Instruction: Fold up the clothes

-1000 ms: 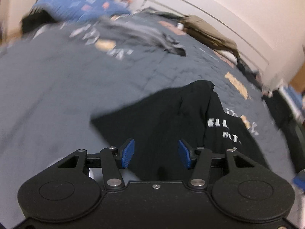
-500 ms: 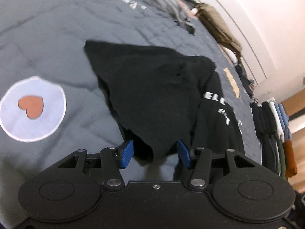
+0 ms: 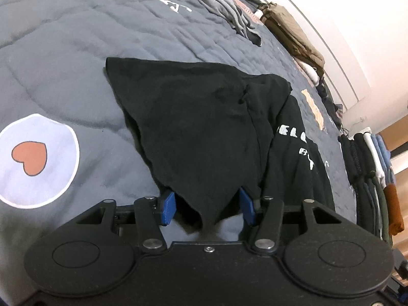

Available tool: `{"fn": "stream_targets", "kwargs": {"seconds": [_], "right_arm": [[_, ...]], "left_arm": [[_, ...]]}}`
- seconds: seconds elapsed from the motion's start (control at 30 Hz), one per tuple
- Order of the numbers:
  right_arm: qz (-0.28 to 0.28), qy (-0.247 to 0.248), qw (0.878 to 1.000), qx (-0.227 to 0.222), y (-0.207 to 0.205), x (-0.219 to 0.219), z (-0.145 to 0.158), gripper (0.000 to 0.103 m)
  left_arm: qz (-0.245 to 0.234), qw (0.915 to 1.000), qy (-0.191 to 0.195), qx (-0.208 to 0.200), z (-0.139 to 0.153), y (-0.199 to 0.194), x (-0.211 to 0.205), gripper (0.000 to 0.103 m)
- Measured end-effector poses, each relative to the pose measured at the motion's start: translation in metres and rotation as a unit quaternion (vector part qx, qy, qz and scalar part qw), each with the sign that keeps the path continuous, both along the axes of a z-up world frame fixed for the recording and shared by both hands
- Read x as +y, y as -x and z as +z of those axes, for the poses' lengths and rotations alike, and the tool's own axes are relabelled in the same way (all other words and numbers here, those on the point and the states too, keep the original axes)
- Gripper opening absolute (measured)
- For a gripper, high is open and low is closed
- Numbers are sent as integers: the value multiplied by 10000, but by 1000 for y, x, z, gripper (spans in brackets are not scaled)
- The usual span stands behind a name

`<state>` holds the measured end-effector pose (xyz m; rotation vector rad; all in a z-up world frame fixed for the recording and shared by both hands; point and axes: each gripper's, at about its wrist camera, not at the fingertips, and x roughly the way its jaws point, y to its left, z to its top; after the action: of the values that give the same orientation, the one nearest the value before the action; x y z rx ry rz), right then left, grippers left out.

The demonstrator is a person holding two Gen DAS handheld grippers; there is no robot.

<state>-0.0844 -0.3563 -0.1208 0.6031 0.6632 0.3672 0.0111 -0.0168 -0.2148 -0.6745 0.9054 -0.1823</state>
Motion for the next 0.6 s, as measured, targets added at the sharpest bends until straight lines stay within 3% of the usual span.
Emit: {"fn": "stream_targets", "kwargs": {"seconds": [0.1, 0.27, 0.37, 0.6], "right_arm": [[342, 65, 9994, -85, 1, 13, 3, 43], [663, 182, 9975, -133, 4, 36, 6, 43], [781, 276, 9965, -133, 5, 44, 7, 43], [890, 298, 9954, -178, 7, 51, 10, 43]], "left_arm": [[-8, 10000, -25, -3, 1, -1, 1, 45], [31, 10000, -75, -25, 3, -1, 4, 17], [28, 9997, -183, -142, 9, 1, 5, 7], [221, 9952, -797, -522, 34, 9, 12, 2]]}}
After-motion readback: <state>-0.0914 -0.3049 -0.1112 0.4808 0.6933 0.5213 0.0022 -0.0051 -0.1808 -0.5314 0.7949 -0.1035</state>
